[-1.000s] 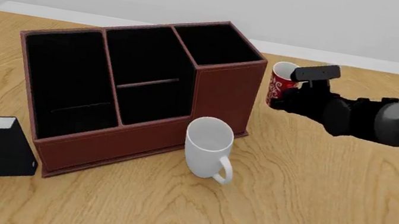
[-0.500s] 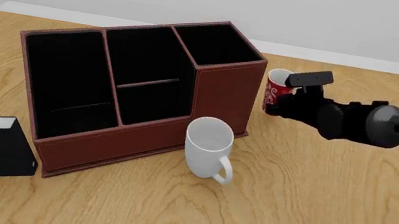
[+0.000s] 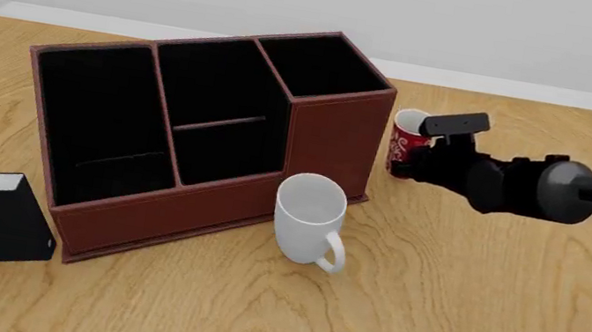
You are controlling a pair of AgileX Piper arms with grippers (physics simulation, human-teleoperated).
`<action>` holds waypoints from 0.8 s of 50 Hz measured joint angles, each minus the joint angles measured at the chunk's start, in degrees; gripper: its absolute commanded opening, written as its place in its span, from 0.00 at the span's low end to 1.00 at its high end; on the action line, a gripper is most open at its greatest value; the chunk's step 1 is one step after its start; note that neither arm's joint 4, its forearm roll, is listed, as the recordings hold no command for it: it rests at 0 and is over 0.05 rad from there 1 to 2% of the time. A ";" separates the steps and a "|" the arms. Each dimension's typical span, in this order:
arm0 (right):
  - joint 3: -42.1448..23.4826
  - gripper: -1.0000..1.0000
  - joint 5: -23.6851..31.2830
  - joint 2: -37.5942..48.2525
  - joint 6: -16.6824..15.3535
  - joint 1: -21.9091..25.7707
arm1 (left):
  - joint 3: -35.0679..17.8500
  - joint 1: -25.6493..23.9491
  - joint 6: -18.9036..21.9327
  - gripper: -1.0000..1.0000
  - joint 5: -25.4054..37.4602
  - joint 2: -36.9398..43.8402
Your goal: Pick up the red mug and place it to the right of the caddy.
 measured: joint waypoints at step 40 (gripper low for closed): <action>1.06 0.00 -0.38 0.70 0.27 0.56 | 0.00 0.00 0.00 1.00 0.00 0.00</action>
